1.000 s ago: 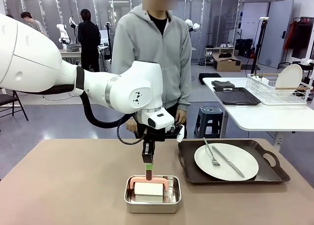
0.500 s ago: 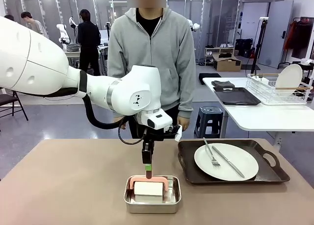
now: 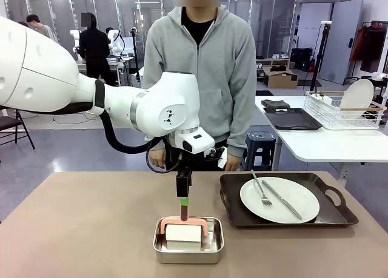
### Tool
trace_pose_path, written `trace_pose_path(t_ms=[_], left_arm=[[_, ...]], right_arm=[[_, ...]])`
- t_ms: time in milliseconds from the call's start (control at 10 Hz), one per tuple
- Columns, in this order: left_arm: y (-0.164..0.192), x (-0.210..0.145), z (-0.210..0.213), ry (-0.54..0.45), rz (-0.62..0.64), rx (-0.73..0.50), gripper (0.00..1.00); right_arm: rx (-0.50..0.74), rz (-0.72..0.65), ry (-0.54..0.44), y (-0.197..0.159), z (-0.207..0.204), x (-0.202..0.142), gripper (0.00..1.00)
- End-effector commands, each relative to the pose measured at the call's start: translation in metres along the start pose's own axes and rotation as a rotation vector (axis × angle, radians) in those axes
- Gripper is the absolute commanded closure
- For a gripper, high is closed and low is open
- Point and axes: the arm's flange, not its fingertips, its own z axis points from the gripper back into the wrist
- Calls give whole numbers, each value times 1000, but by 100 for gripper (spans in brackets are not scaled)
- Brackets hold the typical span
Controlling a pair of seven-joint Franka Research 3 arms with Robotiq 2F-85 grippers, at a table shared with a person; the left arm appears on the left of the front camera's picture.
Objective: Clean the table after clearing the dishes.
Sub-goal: Place the Lint Roller back on top of the Airtight Container.
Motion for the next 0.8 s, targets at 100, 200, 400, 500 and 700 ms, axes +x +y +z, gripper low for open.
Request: trace_pose_path(t_ms=[100, 200, 400, 500, 700], left_arm=[[-11, -9, 6, 12, 28, 9, 0], [-13, -13, 9, -30, 72, 12, 0], [0, -2, 4, 1, 8, 5, 0], [0, -2, 4, 1, 8, 5, 0], [0, -2, 4, 1, 8, 5, 0]], right_arm=[[3, 5, -2, 3, 1, -2, 0], [3, 5, -2, 3, 1, -2, 0], [3, 5, -2, 3, 1, -2, 0], [3, 5, -2, 3, 1, -2, 0], [3, 5, -2, 3, 1, -2, 0]])
